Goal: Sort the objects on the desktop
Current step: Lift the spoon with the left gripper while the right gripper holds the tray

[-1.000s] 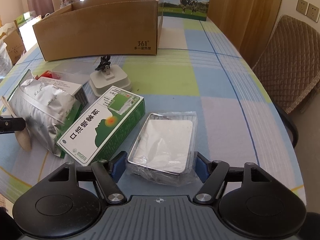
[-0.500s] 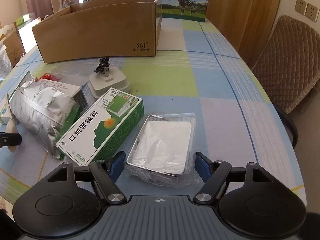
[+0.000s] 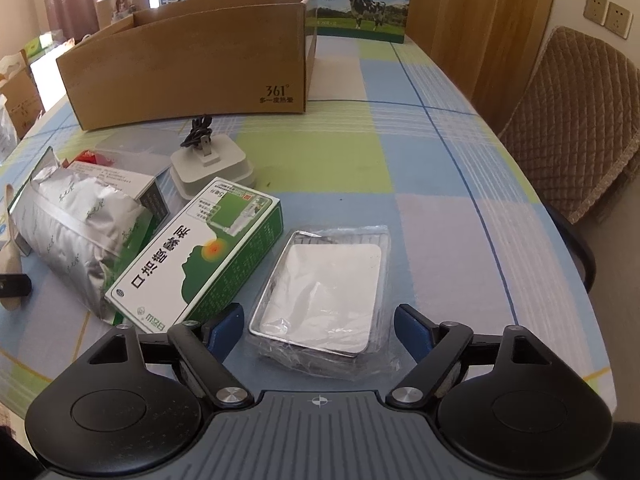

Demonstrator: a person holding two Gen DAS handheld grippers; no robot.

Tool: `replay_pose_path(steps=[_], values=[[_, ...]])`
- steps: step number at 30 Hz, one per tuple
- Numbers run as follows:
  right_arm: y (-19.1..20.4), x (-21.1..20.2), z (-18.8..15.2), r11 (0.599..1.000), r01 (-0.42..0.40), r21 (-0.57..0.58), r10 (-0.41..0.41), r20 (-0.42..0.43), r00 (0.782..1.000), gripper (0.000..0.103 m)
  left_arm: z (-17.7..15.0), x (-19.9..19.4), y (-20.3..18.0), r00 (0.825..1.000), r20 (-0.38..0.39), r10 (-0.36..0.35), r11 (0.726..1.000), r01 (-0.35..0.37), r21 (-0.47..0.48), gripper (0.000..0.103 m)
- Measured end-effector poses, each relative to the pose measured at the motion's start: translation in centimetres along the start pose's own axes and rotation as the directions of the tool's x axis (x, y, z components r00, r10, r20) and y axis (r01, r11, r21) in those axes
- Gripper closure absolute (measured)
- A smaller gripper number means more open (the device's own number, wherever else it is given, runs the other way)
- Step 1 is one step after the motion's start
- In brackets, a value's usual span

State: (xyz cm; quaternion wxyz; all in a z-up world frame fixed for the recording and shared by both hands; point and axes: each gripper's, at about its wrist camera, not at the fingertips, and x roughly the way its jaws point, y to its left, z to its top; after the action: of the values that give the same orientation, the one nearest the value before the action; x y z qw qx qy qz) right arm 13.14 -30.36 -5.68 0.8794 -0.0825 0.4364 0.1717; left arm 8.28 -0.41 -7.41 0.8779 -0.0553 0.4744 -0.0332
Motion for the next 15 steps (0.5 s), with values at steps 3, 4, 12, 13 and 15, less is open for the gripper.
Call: replay_pose_path(steps=[3, 4, 12, 13, 15], values=[[-0.5, -0.1, 0.2, 0.999, -0.009, 0.046, 0.009, 0.007, 1.0, 0.024, 0.0, -0.3, 0.1, 1.0, 0.011, 0.006, 1.0, -0.006, -0.007, 0.094], [-0.5, -0.1, 0.3, 0.999, -0.004, 0.05, 0.004, 0.009, 1.0, 0.025, 0.0, -0.5, 0.2, 1.0, 0.019, 0.01, 1.0, -0.01, -0.01, 0.094], [0.1, -0.6, 0.2, 1.0, 0.003, 0.015, -0.003, 0.022, 1.0, 0.046, 0.6, -2.1, 0.3, 0.998, 0.066, 0.02, 1.0, -0.02, -0.009, 0.096], [0.1, -0.9, 0.2, 1.0, 0.004, 0.01, -0.004, 0.03, 1.0, 0.047, 0.6, -2.3, 0.3, 0.997, 0.072, 0.02, 1.0, -0.019, -0.009, 0.096], [0.1, -1.3, 0.2, 1.0, 0.0, 0.004, -0.001, 0.041, 0.999, 0.047, 0.7, -2.6, 0.2, 0.997, 0.081, 0.019, 1.0, -0.019, -0.008, 0.097]])
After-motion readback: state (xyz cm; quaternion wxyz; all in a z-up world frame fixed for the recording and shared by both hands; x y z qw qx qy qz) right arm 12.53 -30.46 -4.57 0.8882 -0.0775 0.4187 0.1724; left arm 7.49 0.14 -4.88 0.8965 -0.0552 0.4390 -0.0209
